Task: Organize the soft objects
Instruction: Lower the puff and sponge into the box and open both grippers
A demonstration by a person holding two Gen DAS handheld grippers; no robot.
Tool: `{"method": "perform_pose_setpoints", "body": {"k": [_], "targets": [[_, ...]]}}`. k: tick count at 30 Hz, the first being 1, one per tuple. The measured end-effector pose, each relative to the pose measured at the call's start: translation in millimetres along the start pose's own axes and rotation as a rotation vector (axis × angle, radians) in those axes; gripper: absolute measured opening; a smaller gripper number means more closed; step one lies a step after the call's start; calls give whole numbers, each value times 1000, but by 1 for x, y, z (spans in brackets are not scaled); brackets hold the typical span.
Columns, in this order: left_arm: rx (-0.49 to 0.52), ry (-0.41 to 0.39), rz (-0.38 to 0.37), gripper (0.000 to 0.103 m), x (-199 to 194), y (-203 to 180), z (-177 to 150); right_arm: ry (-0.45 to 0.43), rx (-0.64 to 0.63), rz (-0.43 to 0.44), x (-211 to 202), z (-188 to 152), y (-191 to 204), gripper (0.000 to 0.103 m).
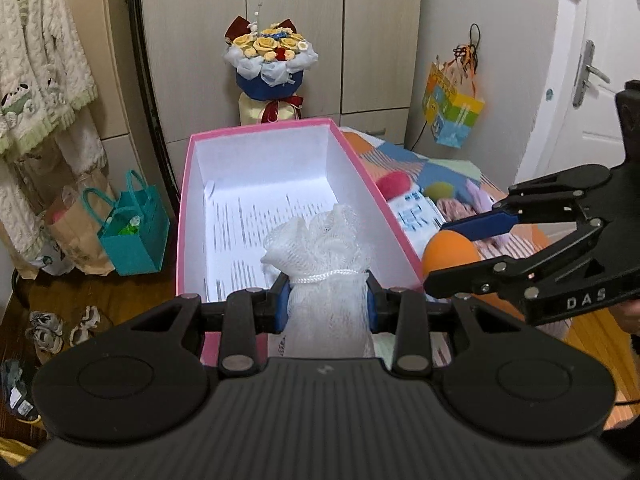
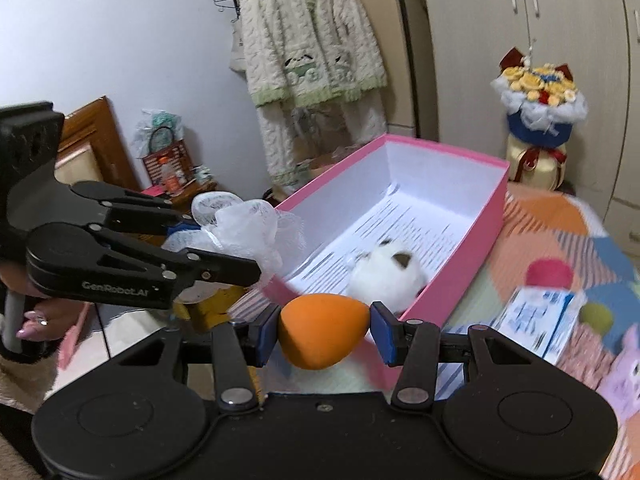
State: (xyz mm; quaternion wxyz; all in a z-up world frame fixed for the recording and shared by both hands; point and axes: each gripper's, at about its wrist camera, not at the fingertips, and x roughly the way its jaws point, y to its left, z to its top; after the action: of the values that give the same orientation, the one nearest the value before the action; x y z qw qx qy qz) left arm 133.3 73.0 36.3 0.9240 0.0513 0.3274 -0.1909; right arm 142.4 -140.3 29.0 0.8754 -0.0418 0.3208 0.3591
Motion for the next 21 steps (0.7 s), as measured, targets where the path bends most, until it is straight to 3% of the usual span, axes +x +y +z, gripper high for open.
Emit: {"method": "perform_pose_setpoints", "body": {"k": [10, 15, 21], "targets": [[-39, 13, 33, 34, 67, 28, 39, -36, -108, -94, 53, 42, -30, 54], [-56, 9, 80, 34, 102, 43, 53, -6, -153, -137, 89, 56, -42, 54], [-91, 83, 108, 35, 149, 57, 61, 69, -260, -140, 134, 69, -51, 54]]}}
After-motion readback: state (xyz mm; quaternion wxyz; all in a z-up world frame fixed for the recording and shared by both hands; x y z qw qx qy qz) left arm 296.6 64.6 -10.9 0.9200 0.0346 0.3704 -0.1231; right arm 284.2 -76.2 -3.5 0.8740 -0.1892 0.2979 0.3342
